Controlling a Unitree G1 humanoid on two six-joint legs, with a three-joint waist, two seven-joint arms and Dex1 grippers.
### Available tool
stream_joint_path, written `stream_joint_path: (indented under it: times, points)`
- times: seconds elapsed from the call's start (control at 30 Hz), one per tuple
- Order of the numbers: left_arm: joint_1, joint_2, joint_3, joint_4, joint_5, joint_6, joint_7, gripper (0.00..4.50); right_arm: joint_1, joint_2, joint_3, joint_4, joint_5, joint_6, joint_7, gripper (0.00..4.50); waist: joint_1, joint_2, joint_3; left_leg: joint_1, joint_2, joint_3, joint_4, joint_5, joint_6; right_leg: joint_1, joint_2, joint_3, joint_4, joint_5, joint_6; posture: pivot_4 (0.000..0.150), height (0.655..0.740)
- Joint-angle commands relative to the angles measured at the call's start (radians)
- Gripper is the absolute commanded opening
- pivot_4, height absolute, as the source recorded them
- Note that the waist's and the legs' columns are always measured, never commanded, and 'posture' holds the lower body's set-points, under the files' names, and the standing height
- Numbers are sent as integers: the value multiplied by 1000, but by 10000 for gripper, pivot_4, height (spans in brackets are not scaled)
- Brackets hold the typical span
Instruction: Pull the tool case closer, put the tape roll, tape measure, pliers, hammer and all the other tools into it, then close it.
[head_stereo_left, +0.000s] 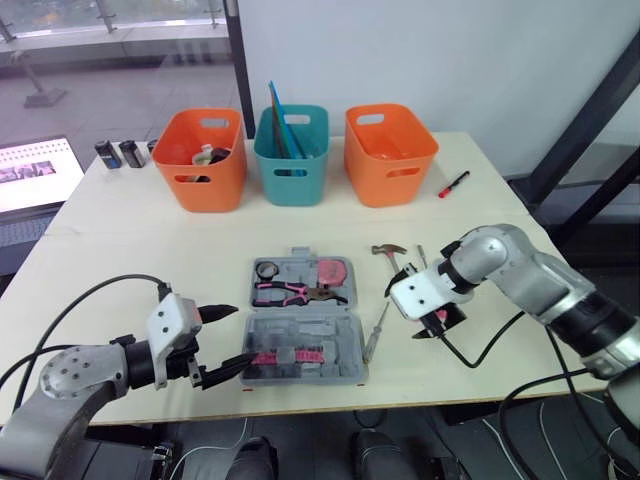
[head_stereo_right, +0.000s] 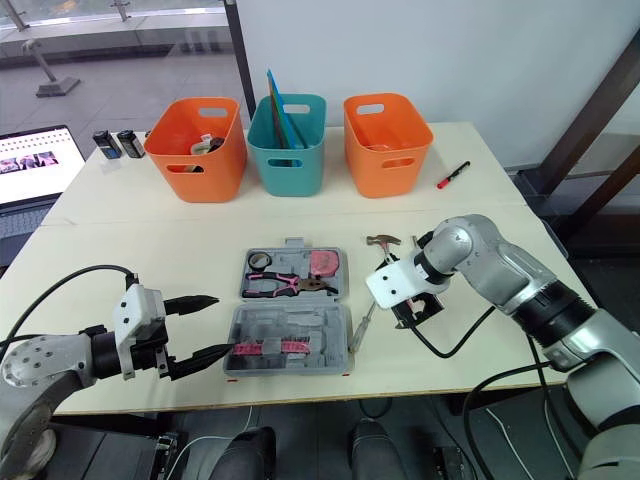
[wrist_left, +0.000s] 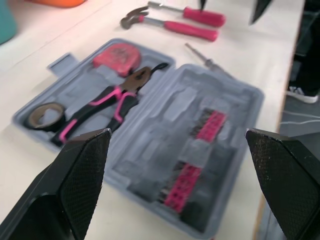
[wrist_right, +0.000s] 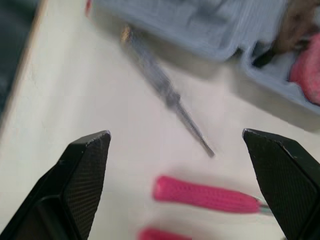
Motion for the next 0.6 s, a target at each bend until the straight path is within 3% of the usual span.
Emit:
stream_joint_path:
  times: [0.03,0.2,0.5,0.6]
  points:
    - [20,-9,39,-47,-8,-20,18,45000,-43,72,6,113,-78,-148,7,44755,1,0,0,0,0,0,0,0,0,0,0,0,0,0,0,1500,7400]
    - [76,-16,65,-94,-6,-10,52,45000,-35,158,24,172,-152,-224,13,44755,4,0,0,0,0,0,0,0,0,0,0,0,1,0,0,1500,7400]
    - [128,-15,83,-131,2,-6,89,45000,-19,247,31,243,-238,-188,22,44755,3,0,0,3,0,-1,1,1,0,2,1,0,4,0,-1,1500,7400]
    - [131,-13,80,-135,3,-4,97,45000,-20,272,32,263,-256,-180,21,37375,3,0,0,3,0,-1,2,1,0,2,1,0,4,0,-1,1500,7400]
